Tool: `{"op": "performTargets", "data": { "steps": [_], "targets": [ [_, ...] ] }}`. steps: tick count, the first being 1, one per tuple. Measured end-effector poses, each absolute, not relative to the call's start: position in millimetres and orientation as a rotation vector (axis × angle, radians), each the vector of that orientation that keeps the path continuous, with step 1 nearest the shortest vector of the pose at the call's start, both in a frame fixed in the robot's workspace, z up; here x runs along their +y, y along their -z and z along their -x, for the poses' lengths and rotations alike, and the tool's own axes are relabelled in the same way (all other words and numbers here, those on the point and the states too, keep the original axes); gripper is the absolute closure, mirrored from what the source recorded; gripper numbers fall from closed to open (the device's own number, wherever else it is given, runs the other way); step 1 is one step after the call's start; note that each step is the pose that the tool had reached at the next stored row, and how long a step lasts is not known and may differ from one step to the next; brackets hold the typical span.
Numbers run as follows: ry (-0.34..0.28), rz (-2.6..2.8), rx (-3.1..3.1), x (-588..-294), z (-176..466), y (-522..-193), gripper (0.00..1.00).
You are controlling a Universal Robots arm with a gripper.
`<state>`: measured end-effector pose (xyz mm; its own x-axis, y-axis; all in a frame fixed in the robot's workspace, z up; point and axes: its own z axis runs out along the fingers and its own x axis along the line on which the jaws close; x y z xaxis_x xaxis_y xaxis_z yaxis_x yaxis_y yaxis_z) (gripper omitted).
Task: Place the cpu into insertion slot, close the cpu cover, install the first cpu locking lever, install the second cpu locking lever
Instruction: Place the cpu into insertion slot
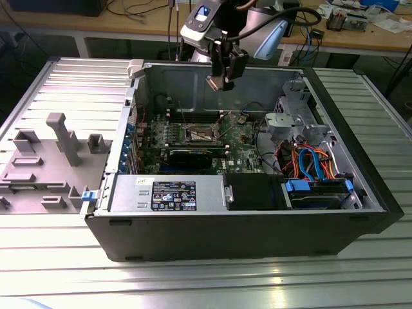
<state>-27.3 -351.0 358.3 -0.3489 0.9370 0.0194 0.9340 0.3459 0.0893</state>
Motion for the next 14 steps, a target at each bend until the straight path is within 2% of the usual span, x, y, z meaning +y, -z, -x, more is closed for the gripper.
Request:
{"op": "performTargets", "data": {
  "steps": [14],
  "targets": [
    [-0.131, -1.795, 2.531, -351.0, 27.3, -358.3, 0.46]
  ]
}}
